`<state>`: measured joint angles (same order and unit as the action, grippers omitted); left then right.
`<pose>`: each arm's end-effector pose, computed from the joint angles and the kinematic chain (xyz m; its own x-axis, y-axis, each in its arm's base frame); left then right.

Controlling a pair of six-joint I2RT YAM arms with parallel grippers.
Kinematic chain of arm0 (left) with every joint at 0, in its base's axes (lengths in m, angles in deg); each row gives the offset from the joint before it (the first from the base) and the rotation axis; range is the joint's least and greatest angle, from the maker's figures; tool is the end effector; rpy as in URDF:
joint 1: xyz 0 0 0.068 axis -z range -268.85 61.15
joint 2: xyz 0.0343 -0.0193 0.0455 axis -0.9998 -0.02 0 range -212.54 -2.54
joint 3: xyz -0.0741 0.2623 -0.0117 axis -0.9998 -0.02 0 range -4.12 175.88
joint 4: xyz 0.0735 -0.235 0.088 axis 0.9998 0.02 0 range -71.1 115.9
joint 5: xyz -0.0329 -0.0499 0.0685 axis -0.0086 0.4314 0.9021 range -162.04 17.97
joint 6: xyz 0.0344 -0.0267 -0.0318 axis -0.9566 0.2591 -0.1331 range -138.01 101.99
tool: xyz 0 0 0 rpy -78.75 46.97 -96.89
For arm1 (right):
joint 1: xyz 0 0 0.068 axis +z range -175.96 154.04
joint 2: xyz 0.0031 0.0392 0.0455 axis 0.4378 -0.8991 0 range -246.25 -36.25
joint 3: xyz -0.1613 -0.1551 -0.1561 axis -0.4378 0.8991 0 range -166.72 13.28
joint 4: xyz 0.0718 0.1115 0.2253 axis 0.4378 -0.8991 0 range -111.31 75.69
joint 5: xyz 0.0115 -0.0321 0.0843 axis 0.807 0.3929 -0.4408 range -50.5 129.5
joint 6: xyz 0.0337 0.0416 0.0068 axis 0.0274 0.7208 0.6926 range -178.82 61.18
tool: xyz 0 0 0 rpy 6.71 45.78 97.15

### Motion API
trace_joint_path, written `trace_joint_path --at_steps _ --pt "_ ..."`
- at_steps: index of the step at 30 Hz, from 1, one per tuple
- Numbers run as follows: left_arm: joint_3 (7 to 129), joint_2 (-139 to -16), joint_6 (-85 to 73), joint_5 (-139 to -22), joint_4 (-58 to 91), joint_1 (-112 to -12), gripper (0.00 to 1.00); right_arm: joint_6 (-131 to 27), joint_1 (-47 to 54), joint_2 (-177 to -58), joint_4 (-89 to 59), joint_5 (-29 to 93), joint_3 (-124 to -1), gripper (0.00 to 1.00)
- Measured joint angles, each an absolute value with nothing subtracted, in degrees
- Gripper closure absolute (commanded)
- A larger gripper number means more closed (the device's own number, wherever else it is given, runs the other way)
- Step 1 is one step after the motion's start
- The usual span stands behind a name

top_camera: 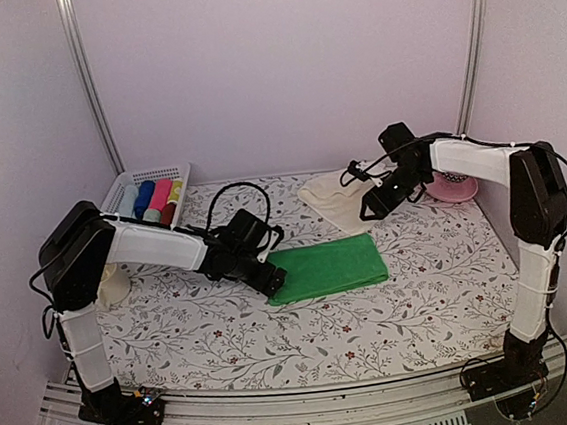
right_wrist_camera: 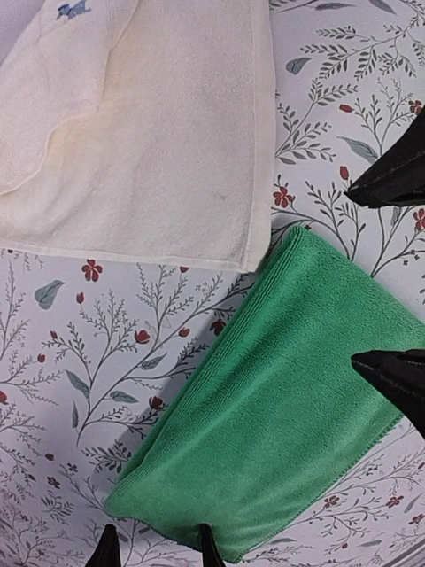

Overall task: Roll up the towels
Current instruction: Smooth out the towel at the center of the board, then rotate the towel at the center of the board.

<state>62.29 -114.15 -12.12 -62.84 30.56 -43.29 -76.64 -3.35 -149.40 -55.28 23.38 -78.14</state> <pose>0.2786 -0.2760 0.1360 -0.6492 0.5174 -0.5576 0.5801 0.8109 0.0769 0.3868 0.1718 0.2251 -0.6318 -0.5817 -0.5122 -0.7147 0.6930 0.0945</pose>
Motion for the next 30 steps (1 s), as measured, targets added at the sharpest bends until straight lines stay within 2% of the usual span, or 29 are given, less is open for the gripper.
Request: trace_joint_path --at_steps 9,15,24,30 --pt "63.82 -114.35 -12.82 -62.74 32.48 -43.27 0.03 -81.47 -3.11 -146.55 -55.81 31.88 -74.49 0.39" --pt "68.45 -117.96 -13.98 -59.94 35.17 -43.23 0.03 -82.74 -3.11 -143.93 -56.51 33.33 -73.81 0.38" --pt "71.43 -119.05 -17.28 -50.39 38.87 -45.92 0.03 -83.07 -3.11 -140.13 -56.18 33.41 -73.68 0.38" --pt "82.18 -127.12 -21.17 -38.78 37.66 -53.28 0.03 -82.94 -3.09 -139.87 -54.85 34.02 -73.11 0.37"
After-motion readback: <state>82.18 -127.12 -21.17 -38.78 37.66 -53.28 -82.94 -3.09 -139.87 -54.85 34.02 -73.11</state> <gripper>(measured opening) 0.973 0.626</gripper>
